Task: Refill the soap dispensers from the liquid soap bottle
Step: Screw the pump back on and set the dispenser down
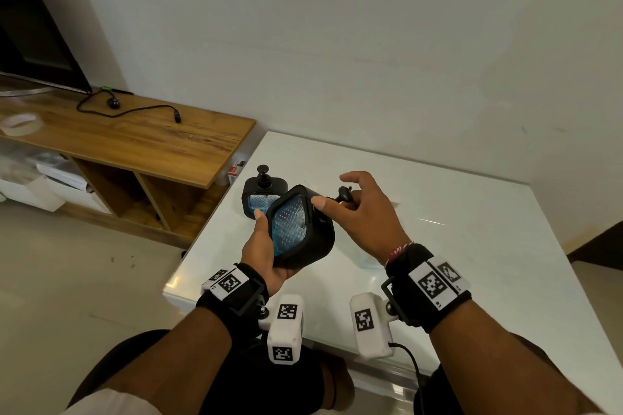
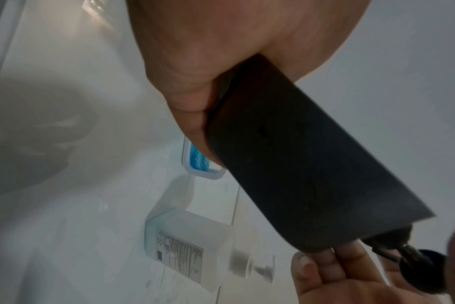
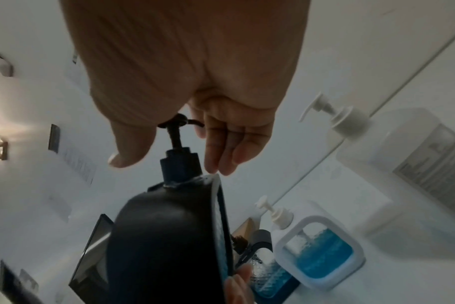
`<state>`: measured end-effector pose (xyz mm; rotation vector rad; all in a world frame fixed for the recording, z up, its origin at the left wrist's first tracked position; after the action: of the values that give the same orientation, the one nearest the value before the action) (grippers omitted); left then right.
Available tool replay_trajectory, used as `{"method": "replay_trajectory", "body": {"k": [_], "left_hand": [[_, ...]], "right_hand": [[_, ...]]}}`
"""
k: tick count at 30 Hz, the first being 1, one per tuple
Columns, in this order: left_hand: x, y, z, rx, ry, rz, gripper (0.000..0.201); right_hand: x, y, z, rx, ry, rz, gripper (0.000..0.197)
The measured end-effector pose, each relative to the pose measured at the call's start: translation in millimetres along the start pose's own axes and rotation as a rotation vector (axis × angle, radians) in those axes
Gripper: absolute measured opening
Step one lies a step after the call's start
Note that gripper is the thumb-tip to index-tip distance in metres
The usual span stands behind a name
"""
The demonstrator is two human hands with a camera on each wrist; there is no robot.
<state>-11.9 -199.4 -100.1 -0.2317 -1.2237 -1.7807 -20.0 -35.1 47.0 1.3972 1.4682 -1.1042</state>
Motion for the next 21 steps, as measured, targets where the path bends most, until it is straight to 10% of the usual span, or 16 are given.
{"method": "replay_trajectory", "body": {"k": [6,14,21], "left_hand": [[2,2,4,-0.02,0.019,0.0,0.053],[-3,7,-1,0.057,-0.023,0.056,0.056],[3,19,5,0.099,-0.099,0.127,0.045]], "right_hand": [[0,0,10,-0.126,-0.107,-0.05,0.075],[1,13,16,0.207,-0.067,-0.028,0.049],[-6,8,18,0.068,-0.085,-0.089,0.058]]}}
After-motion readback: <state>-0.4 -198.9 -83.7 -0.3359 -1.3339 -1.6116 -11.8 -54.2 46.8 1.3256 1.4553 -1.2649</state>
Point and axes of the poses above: each hand's wrist, its own y-axis away from the middle knuckle, its own z-axis out of the palm, x = y × z, the point moved 8 cm from there along -y, towards the middle knuckle, and after that the axes turned 7 degrees about -y, right-handed, at the moved point
